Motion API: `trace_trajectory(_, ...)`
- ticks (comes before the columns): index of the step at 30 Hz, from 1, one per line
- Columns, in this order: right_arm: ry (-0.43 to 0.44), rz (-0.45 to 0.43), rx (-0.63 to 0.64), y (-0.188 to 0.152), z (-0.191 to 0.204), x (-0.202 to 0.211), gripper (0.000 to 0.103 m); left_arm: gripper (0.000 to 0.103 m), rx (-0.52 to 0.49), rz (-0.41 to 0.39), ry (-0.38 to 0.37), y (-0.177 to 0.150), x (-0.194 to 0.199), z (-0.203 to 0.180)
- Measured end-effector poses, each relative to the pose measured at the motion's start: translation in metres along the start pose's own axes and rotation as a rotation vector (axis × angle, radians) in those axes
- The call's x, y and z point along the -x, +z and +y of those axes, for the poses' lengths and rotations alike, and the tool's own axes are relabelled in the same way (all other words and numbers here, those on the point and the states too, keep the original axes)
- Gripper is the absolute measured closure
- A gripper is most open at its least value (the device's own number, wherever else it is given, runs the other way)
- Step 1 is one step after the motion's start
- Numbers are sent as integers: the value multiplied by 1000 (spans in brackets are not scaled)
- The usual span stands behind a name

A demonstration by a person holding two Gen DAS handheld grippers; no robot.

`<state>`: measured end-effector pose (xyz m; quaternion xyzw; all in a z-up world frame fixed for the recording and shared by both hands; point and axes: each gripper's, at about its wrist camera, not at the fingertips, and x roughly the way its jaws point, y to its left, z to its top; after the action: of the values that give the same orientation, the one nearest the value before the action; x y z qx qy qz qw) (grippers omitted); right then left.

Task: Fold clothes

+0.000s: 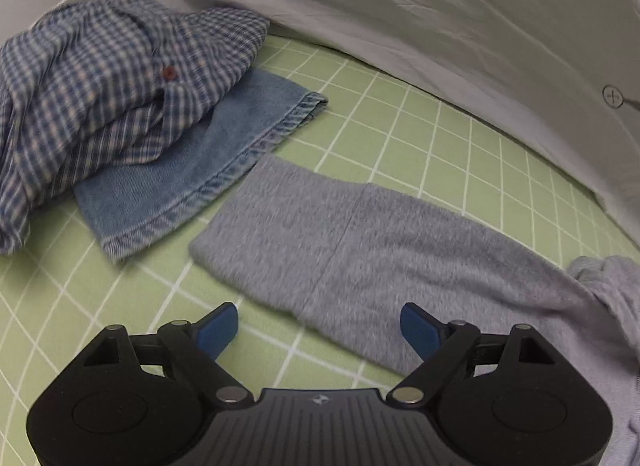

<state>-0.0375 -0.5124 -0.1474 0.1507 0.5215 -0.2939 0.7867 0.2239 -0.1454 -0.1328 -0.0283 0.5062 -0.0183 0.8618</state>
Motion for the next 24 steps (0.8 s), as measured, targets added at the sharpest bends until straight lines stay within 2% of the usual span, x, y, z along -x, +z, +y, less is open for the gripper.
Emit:
trace_trajectory(2,2,2,-17,2,2,-1,0,36,-37,-23,47,0,0,-6)
trace_trajectory(3,1,3,-19,2,2,-1,0,48,-42,-36,44,0,1,-7)
trace_trajectory(4,1,4,-16,2,2,-1,0,54,-47,-43,40,1,2,-7)
trace_trajectory(6,2,6,-16,2,2,-1,0,73,-53,-43,24,2,4,-7)
trace_trajectory(8,4,7,-16,2,2,-1,0,80,-45,-38,8,2,5,-4)
trace_trajectory(14,-4,5,-14,2,3,-1,0,84,12,5,-19,-18,24,22)
trace_trajectory(19,-4,-8,-16,-2,3,0,0,85,94,18,62,-46,50,65)
trace_trajectory(24,-2,-21,3,-6,4,2,0,87,215,-7,215,-64,79,133)
